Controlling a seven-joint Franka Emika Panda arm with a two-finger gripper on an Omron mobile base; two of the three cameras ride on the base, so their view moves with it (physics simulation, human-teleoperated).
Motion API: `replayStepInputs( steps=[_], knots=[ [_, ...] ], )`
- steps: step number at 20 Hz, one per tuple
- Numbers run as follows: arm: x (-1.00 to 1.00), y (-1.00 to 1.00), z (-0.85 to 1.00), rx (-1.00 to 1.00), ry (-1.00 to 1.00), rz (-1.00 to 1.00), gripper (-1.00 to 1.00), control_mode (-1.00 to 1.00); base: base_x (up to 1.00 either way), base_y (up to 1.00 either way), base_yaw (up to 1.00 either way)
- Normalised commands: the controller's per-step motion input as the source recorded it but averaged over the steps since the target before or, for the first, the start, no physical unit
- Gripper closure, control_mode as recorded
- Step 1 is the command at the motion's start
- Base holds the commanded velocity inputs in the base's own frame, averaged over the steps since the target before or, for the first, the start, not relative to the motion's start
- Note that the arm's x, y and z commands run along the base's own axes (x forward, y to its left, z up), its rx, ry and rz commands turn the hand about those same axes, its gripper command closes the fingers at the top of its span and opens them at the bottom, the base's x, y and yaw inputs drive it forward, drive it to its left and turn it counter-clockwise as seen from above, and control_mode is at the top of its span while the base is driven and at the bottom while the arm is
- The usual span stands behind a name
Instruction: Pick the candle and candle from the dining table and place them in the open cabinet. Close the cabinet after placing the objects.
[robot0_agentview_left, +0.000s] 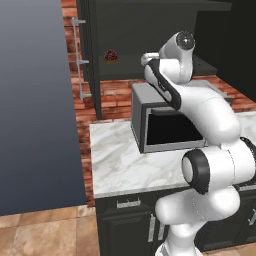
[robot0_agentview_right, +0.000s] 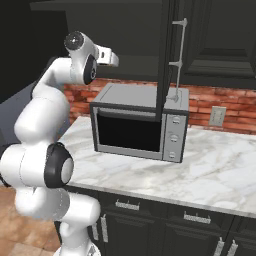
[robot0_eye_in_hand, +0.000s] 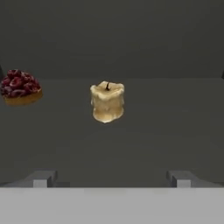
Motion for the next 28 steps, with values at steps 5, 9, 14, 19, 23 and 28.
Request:
replayStepInputs(
  steps=[5, 9, 14, 19, 23, 28],
  knots=[
    [-1.0, 0.0, 0.0, 0.01, -0.12, 0.0, -1.0, -1.0, 0.0, 0.0, 0.0],
    [-0.98, 0.0, 0.02, 0.04, -0.03, 0.0, -1.0, -1.0, 0.0, 0.0, 0.0],
    [-0.75, 0.0, -0.05, 0.02, 0.01, 0.0, -1.0, -1.0, 0.0, 0.0, 0.0],
    [-0.7, 0.0, -0.29, 0.01, 0.06, 0.0, -1.0, -1.0, 0.0, 0.0, 0.0],
    [-0.53, 0.0, -0.55, 0.0, 0.12, 0.0, -1.0, -1.0, 0.0, 0.0, 0.0],
    [-0.23, 0.0, -0.69, 0.0, 0.19, 0.0, -1.0, -1.0, 0.0, 0.0, 0.0]
  ],
)
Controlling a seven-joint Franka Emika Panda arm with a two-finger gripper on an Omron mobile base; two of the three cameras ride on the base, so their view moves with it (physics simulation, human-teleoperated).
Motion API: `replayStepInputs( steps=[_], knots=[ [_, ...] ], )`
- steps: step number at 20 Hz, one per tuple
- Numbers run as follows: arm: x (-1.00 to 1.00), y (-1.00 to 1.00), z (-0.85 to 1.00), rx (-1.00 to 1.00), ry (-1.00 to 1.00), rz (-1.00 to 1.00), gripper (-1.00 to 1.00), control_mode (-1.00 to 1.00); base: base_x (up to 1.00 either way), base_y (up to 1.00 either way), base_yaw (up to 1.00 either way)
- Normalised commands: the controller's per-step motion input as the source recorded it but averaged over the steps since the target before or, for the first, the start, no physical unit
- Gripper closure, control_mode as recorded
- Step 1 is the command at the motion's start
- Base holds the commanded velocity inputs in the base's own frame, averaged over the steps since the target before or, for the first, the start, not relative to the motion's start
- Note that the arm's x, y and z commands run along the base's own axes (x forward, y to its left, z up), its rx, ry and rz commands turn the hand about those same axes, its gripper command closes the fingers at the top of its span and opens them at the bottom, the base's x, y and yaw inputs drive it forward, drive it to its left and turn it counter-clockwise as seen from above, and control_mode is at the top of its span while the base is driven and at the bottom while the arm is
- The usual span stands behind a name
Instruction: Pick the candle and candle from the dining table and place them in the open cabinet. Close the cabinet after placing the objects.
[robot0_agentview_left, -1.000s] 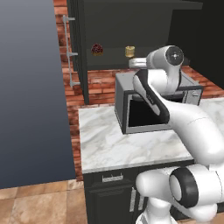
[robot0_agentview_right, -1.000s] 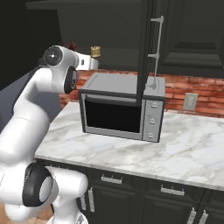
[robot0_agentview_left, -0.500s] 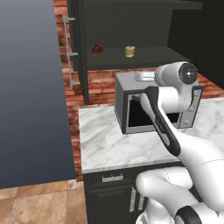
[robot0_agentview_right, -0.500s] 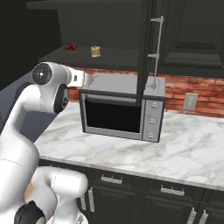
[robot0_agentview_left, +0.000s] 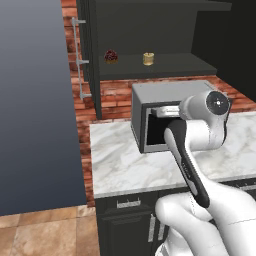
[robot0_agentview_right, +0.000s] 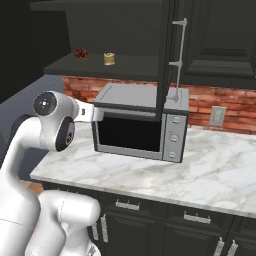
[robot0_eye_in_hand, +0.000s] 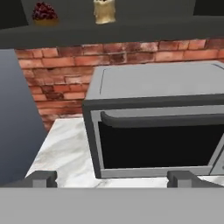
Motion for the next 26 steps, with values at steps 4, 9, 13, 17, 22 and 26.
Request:
replayStepInputs(
  steps=[4, 9, 13, 17, 22, 26],
  knots=[
    [-0.13, 0.0, -0.82, 0.0, 0.22, 0.0, -1.0, -1.0, 0.0, 0.0, 0.0],
    [-0.27, 0.0, -0.7, 0.0, 0.17, 0.0, -1.0, -1.0, 0.0, 0.0, 0.0],
    [-0.17, 0.0, -0.66, 0.01, 0.12, 0.01, -1.0, -1.0, 0.0, 0.0, 0.0],
    [-0.43, 0.0, -0.49, 0.03, 0.02, 0.01, -1.0, 1.0, -0.21, 0.0, 0.01],
    [0.0, 0.0, 0.0, 0.0, 0.0, 0.0, -1.0, 1.0, -0.99, 0.12, 0.01],
    [0.0, 0.0, 0.0, 0.0, 0.0, 0.0, -1.0, 1.0, -0.57, 0.25, -0.02]
  ],
)
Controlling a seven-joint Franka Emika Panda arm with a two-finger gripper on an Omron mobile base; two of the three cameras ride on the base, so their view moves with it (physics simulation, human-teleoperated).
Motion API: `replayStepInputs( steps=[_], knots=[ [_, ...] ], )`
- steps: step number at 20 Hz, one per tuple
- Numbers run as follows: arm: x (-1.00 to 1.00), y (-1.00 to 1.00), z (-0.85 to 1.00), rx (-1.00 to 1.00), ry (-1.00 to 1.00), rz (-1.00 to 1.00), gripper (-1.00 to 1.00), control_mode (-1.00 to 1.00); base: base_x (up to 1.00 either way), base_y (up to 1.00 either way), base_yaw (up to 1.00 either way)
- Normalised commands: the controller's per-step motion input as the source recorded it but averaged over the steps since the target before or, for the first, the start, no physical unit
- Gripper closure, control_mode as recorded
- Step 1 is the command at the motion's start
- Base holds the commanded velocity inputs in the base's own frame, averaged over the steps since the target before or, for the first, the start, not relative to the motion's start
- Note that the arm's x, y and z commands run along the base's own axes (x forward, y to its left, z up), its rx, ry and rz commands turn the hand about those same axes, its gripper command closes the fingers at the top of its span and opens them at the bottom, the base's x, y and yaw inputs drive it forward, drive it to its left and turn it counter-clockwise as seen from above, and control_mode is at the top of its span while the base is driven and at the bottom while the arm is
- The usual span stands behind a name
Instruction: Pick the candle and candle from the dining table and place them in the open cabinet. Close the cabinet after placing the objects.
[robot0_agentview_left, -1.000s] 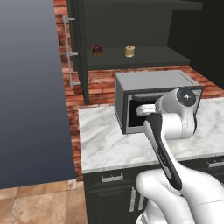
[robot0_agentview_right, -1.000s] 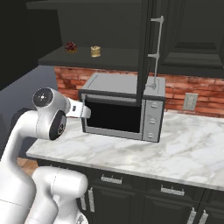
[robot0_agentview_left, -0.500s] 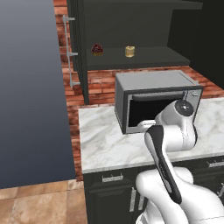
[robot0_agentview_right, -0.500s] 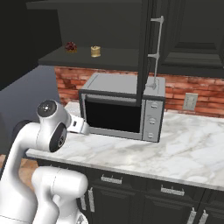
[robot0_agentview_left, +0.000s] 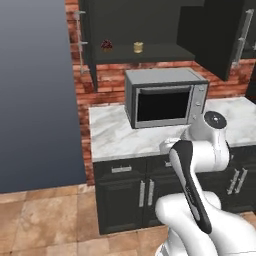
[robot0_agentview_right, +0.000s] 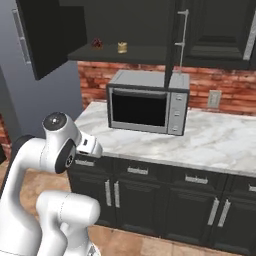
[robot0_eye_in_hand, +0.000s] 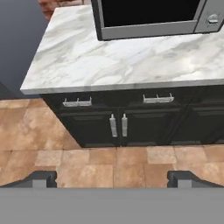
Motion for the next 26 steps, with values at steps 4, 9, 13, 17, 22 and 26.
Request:
replayStepInputs(
  steps=[4, 9, 13, 17, 22, 26],
  knots=[
    [0.0, 0.0, 0.0, 0.0, 0.0, 0.0, -1.0, 1.0, 0.0, 0.34, -0.28],
    [0.0, 0.0, 0.0, 0.0, 0.0, 0.0, -1.0, 1.0, -0.01, 0.48, -0.52],
    [0.0, 0.0, 0.0, 0.0, 0.0, 0.0, -1.0, 1.0, -0.22, 0.61, -0.56],
    [0.0, 0.0, 0.0, 0.0, 0.0, 0.0, -1.0, 1.0, -0.65, 0.58, -0.59],
    [0.0, 0.0, 0.0, 0.0, 0.0, 0.0, -1.0, 1.0, -0.91, 0.53, -0.57],
    [0.0, 0.0, 0.0, 0.0, 0.0, 0.0, -1.0, 1.0, -0.99, 0.46, -0.54]
  ],
)
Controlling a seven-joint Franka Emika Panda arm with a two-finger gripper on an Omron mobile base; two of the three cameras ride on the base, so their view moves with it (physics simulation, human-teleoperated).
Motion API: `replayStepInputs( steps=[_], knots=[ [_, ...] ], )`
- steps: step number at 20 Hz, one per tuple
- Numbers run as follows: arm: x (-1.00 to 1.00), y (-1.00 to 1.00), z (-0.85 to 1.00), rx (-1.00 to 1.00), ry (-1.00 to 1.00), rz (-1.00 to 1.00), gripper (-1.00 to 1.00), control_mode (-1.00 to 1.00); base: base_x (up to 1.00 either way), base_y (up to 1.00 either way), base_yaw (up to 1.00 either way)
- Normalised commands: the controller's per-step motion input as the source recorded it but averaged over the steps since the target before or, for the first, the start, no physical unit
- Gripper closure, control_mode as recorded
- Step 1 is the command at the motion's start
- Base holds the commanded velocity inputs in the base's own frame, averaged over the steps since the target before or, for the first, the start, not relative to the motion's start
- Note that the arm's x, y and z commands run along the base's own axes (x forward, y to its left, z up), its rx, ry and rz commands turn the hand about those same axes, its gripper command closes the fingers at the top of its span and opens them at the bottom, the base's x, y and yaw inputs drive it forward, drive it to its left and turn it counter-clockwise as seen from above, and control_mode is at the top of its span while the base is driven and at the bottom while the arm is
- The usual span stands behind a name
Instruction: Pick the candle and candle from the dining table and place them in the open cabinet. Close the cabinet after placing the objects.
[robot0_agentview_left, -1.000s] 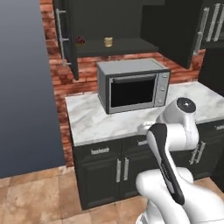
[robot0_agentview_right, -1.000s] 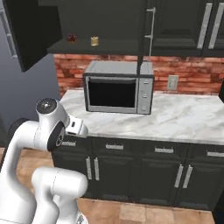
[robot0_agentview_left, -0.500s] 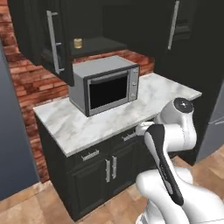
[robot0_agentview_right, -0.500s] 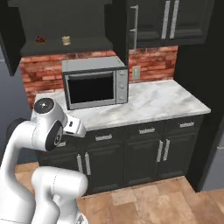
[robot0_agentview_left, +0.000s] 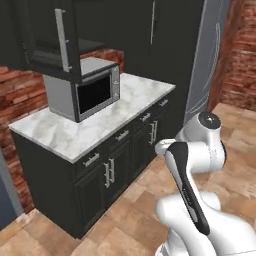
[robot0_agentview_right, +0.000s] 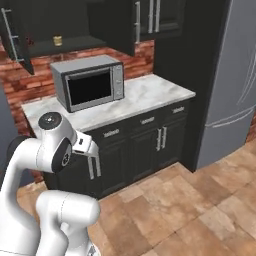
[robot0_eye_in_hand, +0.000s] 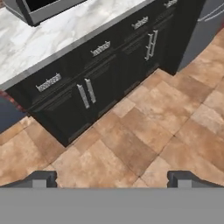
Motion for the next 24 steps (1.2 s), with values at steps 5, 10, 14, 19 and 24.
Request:
replayStepInputs(
  steps=[5, 10, 14, 19, 24],
  knots=[
    [0.0, 0.0, 0.0, 0.0, 0.0, 0.0, -1.0, 1.0, -0.81, 0.28, -0.56],
    [0.0, 0.0, 0.0, 0.0, 0.0, 0.0, -1.0, 1.0, -0.54, 0.02, -0.61],
    [0.0, 0.0, 0.0, 0.0, 0.0, 0.0, -1.0, 1.0, -0.31, 0.0, -0.62],
    [0.0, 0.0, 0.0, 0.0, 0.0, 0.0, -1.0, 1.0, -0.09, 0.0, -0.64],
    [0.0, 0.0, 0.0, 0.0, 0.0, 0.0, -1.0, 1.0, -0.06, 0.0, -0.63]
  ],
)
